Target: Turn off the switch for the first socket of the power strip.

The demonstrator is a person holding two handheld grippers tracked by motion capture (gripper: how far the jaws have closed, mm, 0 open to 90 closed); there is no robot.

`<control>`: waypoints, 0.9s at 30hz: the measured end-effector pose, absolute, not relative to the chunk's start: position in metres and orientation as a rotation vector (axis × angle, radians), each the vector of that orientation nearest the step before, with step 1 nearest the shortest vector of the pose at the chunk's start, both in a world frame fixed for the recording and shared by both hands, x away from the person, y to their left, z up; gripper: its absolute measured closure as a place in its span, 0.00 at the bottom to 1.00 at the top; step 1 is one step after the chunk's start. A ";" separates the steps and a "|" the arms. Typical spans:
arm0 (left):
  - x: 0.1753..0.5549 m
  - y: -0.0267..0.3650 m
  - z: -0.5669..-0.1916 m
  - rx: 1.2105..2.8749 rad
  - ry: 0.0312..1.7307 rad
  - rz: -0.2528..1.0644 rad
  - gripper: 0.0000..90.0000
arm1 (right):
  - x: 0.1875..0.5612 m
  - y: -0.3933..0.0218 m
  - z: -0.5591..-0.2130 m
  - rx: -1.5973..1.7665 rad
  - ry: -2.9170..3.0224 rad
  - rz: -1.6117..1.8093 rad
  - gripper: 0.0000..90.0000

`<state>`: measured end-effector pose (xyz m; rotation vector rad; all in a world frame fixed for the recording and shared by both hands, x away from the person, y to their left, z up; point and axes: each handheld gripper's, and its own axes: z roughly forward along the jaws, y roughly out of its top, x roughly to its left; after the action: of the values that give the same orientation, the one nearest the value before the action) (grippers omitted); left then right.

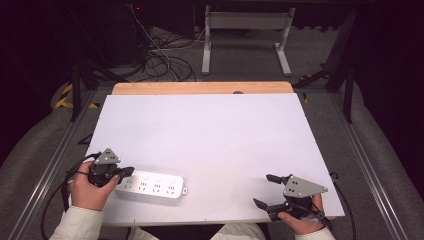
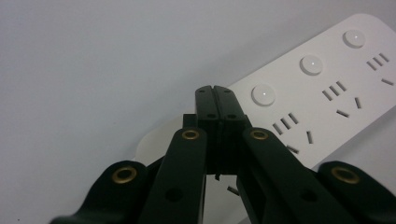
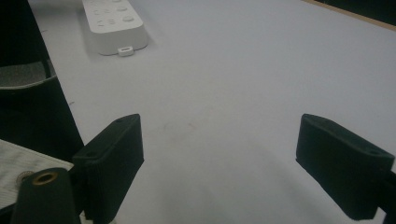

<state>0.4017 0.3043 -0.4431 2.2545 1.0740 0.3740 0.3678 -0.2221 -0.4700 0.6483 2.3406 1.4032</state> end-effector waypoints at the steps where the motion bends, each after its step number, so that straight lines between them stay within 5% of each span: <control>1: 0.402 0.304 -0.444 2.255 1.078 0.375 1.00 | 0.368 -0.222 -0.470 0.648 2.341 1.401 0.17; 27: 0.404 0.300 -0.450 2.292 1.092 0.392 1.00 | 0.368 -0.223 -0.470 0.644 2.344 1.400 0.17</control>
<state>0.4038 0.2998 -0.4499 2.2920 1.0924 0.3922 0.3677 -0.2226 -0.4702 0.6438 2.3444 1.3999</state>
